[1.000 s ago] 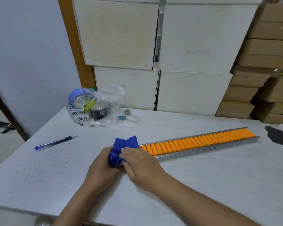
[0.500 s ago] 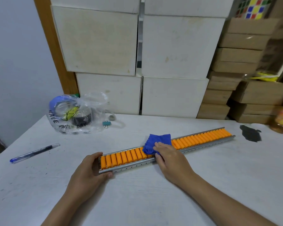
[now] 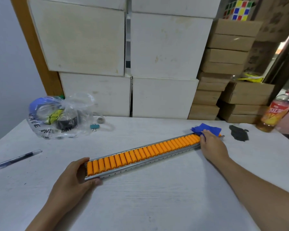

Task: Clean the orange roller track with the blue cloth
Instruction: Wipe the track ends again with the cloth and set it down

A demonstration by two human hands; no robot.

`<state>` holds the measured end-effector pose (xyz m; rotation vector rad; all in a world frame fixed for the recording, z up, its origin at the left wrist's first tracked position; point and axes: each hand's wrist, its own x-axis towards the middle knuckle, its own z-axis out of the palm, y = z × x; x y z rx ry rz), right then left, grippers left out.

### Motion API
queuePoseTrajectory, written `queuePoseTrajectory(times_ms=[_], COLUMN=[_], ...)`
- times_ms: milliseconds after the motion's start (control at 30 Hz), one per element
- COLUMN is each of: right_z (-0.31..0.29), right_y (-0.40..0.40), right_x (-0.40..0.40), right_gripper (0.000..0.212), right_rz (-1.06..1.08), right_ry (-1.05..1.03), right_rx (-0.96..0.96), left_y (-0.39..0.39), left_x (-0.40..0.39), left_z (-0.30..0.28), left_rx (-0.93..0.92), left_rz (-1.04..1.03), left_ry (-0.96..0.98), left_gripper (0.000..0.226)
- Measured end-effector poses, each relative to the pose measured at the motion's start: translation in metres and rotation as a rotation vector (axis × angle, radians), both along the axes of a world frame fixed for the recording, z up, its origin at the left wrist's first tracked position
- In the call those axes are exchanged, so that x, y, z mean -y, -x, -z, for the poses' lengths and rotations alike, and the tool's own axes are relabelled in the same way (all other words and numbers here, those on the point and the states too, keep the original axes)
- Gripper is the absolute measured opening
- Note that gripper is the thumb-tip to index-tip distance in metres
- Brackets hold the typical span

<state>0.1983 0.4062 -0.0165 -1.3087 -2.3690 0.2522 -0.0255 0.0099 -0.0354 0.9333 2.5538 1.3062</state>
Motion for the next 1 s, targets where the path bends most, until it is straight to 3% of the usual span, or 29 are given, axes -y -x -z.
queuePoseTrajectory(times_ms=[167,400,500,633,733,833,933,1000], right_z=[-0.003,0.001,-0.006,-0.023,-0.017,0.002,0.011,0.003], right_y=[-0.010,-0.005,0.003,0.013,-0.007,-0.027,-0.027,-0.026], right_x=[-0.039,-0.042,-0.014,0.070,0.142,0.191,0.207,0.209], right_gripper=[0.041,0.033,0.038,0.039,0.036,0.042,0.042,0.042], right_rz=[0.123,0.207,0.063,-0.347,-0.676,-0.991,-0.995,-0.933], right_ry=[0.030,-0.052,-0.069,0.106,0.182,0.100,-0.051,-0.073], right_rx=[0.058,-0.024,-0.202,-0.307,-0.166,0.055,0.346,0.402], left_y=[0.001,-0.002,-0.002,-0.002,-0.001,-0.002,-0.003,-0.003], left_x=[0.000,0.000,0.000,0.001,0.001,0.001,0.001,0.001], left_z=[0.001,-0.001,-0.001,-0.003,-0.002,-0.002,-0.002,-0.003], left_rx=[0.032,0.039,0.031,0.019,0.036,0.037,0.025,0.022], left_rz=[-0.003,-0.014,-0.008,-0.006,-0.022,-0.030,-0.023,-0.016], left_ry=[0.002,0.012,0.019,0.034,0.040,0.045,0.045,0.042], left_gripper=[0.077,0.078,0.076,0.080,0.086,0.090,0.089,0.089])
